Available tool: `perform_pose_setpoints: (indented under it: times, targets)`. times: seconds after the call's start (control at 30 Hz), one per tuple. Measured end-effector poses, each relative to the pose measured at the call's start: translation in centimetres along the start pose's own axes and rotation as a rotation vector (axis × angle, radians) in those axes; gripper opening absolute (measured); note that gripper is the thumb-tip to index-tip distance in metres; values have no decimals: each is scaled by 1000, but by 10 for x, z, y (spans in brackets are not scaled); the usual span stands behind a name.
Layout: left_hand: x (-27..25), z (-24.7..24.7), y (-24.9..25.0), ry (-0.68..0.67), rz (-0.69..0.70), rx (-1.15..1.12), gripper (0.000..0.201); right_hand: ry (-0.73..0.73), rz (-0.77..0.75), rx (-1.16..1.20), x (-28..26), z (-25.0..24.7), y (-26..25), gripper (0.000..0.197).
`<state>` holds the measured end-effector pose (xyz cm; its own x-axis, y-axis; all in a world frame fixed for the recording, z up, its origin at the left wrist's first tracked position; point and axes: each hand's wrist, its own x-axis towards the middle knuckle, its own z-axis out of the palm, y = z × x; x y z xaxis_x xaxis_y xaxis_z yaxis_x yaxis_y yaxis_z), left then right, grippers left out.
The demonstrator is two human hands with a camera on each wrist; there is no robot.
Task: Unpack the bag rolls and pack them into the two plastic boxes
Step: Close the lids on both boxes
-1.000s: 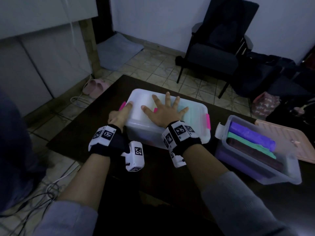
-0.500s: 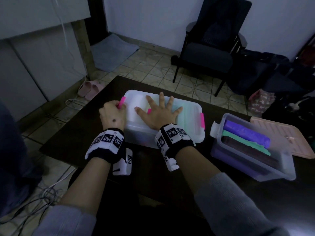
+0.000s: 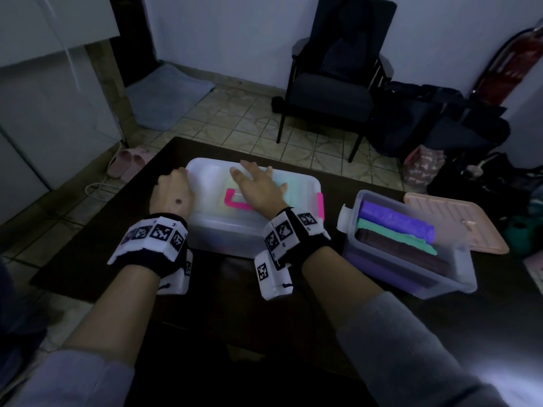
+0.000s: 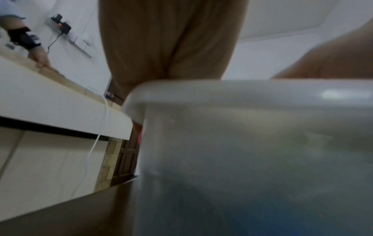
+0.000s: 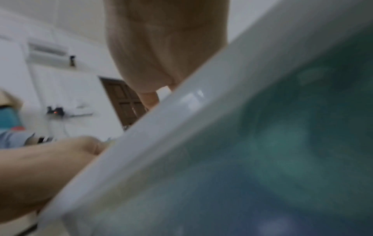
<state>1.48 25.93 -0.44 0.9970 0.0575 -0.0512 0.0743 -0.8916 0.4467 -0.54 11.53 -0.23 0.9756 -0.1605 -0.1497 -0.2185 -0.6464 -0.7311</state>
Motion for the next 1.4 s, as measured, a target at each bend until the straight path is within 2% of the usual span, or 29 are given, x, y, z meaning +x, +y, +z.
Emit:
perform_pose_setpoints:
  times: [0.1, 0.17, 0.23, 0.3, 0.43, 0.5, 0.57, 0.63, 0.7, 0.73, 0.8, 0.87, 0.97, 1.07, 1.13, 1.2, 1.27, 1.4]
  targets:
    - [1, -4, 8, -65, 19, 42, 37, 66, -33, 212, -4, -10, 9, 43]
    - [-4, -3, 17, -27, 94, 44, 45, 149, -83, 311, -11, -21, 15, 36]
    - [-18, 0, 36, 39, 225, -21, 48, 282, -127, 354, -20, -40, 25, 31]
    - [-38, 5, 64, 36, 346, -113, 48, 395, -127, 284, -29, -63, 44, 30]
    - [-78, 28, 124, -39, 562, -210, 44, 536, -26, -55, -51, -110, 107, 29]
    - [-96, 49, 153, -119, 674, -249, 43, 611, 109, -235, -64, -137, 146, 31]
    - [-111, 74, 179, -200, 756, -253, 43, 623, 357, -364, -83, -161, 182, 38]
    - [-120, 101, 202, -257, 825, -186, 44, 597, 616, -335, -103, -180, 210, 48]
    - [-125, 125, 219, -295, 869, -71, 45, 583, 759, -226, -117, -191, 233, 56]
    - [-126, 136, 226, -320, 882, -17, 47, 558, 741, -173, -122, -194, 245, 57]
    - [-127, 151, 236, -359, 893, 64, 51, 483, 580, -127, -124, -195, 264, 48]
    - [-127, 161, 246, -375, 894, 137, 54, 481, 499, -94, -123, -197, 275, 40]
    - [-125, 174, 259, -370, 881, 213, 59, 460, 477, 16, -113, -204, 281, 39]
    - [-118, 185, 271, -377, 811, 236, 65, 416, 431, 124, -98, -209, 285, 48]
    - [-114, 191, 277, -380, 782, 246, 67, 476, 424, 174, -87, -217, 296, 53]
    - [-113, 197, 279, -386, 768, 257, 67, 637, 505, 202, -76, -232, 313, 48]
    - [-111, 201, 280, -384, 768, 290, 66, 766, 654, 170, -68, -250, 333, 43]
    - [-110, 205, 279, -371, 763, 317, 65, 776, 936, 11, -57, -280, 365, 63]
